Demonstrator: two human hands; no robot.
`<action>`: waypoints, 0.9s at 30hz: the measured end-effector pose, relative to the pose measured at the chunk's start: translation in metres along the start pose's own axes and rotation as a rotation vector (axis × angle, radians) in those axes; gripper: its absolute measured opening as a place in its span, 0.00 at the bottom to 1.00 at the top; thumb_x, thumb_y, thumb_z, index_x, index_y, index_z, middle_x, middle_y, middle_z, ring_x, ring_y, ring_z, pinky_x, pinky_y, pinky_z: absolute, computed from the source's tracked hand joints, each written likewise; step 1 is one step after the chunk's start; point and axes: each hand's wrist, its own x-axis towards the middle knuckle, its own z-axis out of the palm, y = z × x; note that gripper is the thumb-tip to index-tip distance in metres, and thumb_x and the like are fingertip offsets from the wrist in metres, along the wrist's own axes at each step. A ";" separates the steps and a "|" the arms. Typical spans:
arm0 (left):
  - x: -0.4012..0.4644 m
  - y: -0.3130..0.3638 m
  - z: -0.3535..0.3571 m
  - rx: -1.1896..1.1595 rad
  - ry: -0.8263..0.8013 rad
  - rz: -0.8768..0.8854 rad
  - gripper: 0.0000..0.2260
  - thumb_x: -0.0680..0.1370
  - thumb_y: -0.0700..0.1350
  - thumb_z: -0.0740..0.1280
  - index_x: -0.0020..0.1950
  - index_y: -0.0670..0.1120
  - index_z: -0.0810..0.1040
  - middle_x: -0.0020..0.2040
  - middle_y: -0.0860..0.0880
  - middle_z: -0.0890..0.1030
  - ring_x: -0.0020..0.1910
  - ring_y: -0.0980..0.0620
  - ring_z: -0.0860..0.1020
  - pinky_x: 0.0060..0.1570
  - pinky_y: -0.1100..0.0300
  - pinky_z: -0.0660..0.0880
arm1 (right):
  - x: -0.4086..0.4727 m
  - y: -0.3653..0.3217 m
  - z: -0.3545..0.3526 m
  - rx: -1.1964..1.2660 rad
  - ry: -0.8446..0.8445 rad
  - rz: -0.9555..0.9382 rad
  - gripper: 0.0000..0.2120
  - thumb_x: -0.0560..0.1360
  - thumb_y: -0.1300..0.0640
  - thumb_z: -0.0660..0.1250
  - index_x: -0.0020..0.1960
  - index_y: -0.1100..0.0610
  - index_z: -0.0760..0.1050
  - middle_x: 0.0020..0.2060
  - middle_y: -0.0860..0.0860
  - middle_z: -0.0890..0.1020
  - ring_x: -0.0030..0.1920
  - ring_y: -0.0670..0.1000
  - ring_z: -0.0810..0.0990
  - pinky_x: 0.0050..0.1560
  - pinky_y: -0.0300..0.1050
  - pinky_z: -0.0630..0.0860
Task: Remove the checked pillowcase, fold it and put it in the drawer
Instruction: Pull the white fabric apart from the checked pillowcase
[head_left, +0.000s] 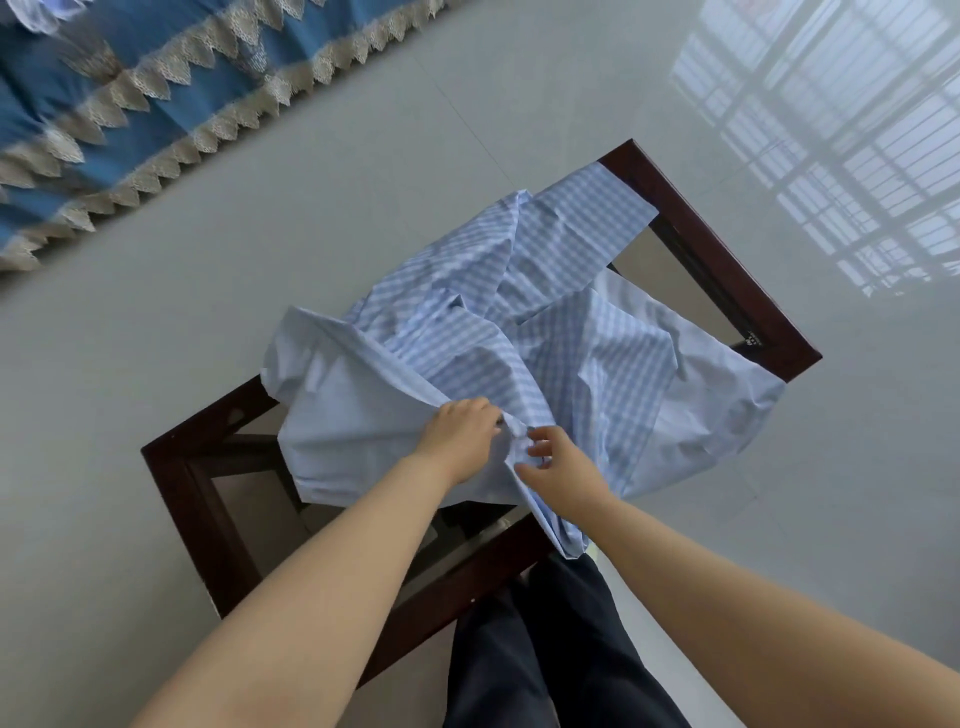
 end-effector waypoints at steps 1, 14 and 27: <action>-0.009 0.010 -0.006 -0.020 0.035 0.014 0.12 0.82 0.44 0.57 0.63 0.46 0.73 0.60 0.48 0.75 0.61 0.47 0.73 0.60 0.55 0.65 | -0.005 -0.007 0.006 -0.005 -0.028 -0.035 0.23 0.73 0.51 0.66 0.67 0.49 0.64 0.56 0.43 0.73 0.51 0.46 0.75 0.43 0.38 0.71; -0.129 0.079 -0.146 -0.327 0.270 -0.067 0.16 0.81 0.51 0.57 0.69 0.54 0.64 0.46 0.51 0.78 0.44 0.49 0.77 0.42 0.53 0.73 | -0.079 -0.065 -0.041 -0.154 0.585 -0.244 0.18 0.75 0.50 0.65 0.61 0.58 0.67 0.57 0.54 0.77 0.58 0.57 0.76 0.53 0.50 0.72; -0.188 0.067 -0.258 -0.165 0.761 -0.258 0.15 0.77 0.46 0.62 0.30 0.46 0.68 0.29 0.49 0.70 0.35 0.40 0.73 0.29 0.56 0.61 | -0.133 -0.162 -0.141 -0.639 0.724 -0.418 0.11 0.75 0.54 0.57 0.52 0.58 0.73 0.52 0.55 0.76 0.51 0.59 0.73 0.47 0.50 0.68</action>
